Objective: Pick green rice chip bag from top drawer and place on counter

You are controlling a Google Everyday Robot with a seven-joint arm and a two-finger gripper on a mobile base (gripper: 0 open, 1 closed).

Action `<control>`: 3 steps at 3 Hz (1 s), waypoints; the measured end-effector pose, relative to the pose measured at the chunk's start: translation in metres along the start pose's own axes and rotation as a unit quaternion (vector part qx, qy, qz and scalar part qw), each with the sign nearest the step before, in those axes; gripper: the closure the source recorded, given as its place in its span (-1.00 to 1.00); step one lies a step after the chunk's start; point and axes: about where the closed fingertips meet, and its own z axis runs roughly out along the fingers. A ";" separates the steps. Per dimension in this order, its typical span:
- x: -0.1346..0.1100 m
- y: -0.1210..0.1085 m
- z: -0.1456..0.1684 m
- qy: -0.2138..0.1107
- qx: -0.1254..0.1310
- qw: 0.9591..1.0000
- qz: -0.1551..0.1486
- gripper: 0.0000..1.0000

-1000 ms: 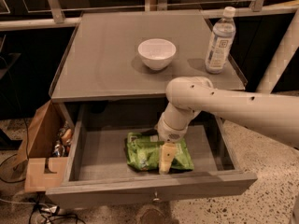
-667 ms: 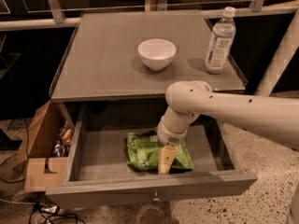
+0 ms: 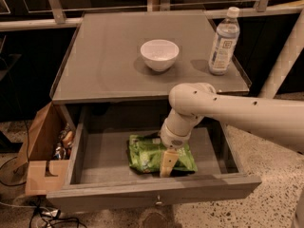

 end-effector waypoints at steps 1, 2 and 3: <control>0.000 0.000 0.000 0.000 0.000 1.000 0.000 -0.15; 0.000 0.000 0.000 0.000 0.000 1.000 0.000 0.31; 0.000 0.000 0.000 0.000 0.000 1.000 0.000 0.78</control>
Offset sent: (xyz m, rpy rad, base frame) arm 0.0000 0.0000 0.0000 0.0000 0.0000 0.0000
